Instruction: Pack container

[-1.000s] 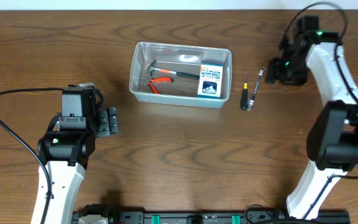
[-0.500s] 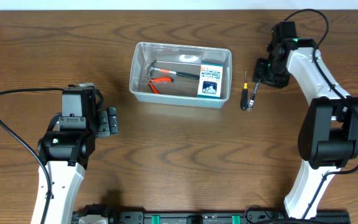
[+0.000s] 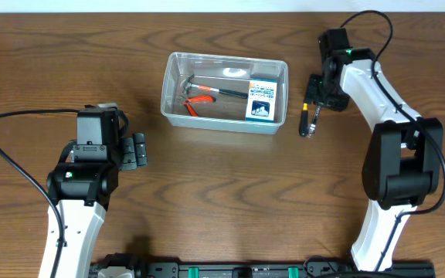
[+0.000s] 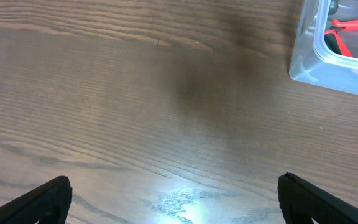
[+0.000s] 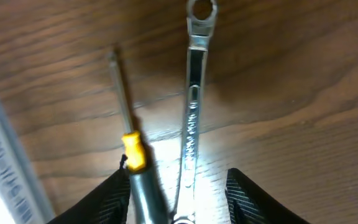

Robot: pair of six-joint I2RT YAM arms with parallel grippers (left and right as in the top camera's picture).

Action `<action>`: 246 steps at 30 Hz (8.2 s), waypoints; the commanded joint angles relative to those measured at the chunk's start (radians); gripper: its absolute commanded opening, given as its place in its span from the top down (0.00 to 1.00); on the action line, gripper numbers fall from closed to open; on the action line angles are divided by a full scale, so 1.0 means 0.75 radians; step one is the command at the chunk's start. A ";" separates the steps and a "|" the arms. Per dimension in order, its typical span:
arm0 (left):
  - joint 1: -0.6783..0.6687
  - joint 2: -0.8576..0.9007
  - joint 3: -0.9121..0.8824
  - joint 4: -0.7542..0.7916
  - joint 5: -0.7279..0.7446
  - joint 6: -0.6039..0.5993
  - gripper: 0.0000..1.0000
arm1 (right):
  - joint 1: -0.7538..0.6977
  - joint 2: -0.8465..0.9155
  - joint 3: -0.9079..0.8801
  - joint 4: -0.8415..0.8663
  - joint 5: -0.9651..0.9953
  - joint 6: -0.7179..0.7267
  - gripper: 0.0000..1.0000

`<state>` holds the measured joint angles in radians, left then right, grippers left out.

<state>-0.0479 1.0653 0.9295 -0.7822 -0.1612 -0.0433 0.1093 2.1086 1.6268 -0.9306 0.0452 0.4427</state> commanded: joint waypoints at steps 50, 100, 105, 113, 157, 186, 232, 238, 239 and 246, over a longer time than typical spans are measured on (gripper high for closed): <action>-0.004 0.002 0.020 -0.003 -0.010 0.022 0.02 | 0.037 -0.213 0.231 0.090 -0.242 -0.427 0.99; -0.004 0.002 0.020 -0.003 -0.010 0.022 0.02 | 0.238 -0.291 0.325 0.195 -0.165 -0.924 0.14; -0.004 0.002 0.020 -0.003 -0.010 0.022 0.02 | 0.017 -0.241 0.289 -0.020 -0.175 -0.478 0.20; -0.004 0.002 0.020 -0.003 -0.010 0.022 0.02 | -0.054 -0.037 0.260 -0.257 -0.188 -0.055 0.34; -0.004 0.002 0.020 -0.003 -0.010 0.022 0.02 | 0.070 -0.095 0.355 -0.106 -0.165 -0.117 0.99; -0.004 0.002 0.020 -0.003 -0.010 0.022 0.02 | 0.572 0.207 0.302 0.511 -0.422 -1.957 0.99; -0.004 0.002 0.020 -0.003 -0.010 0.022 0.02 | 0.526 -0.642 0.350 0.028 0.262 -0.936 0.01; -0.004 0.002 0.020 -0.003 -0.010 0.022 0.02 | 0.465 -0.747 0.350 -0.030 0.280 -0.919 0.01; -0.004 0.002 0.020 -0.003 -0.010 0.022 0.02 | 0.447 -0.773 0.350 -0.045 0.244 -0.919 0.01; -0.004 0.002 0.020 -0.003 -0.010 0.022 0.02 | 0.248 -1.068 0.251 -0.077 -0.029 -0.920 0.01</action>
<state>-0.0479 1.0653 0.9298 -0.7818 -0.1616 -0.0429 0.3420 1.4174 1.8515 -0.9833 0.1219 -0.2676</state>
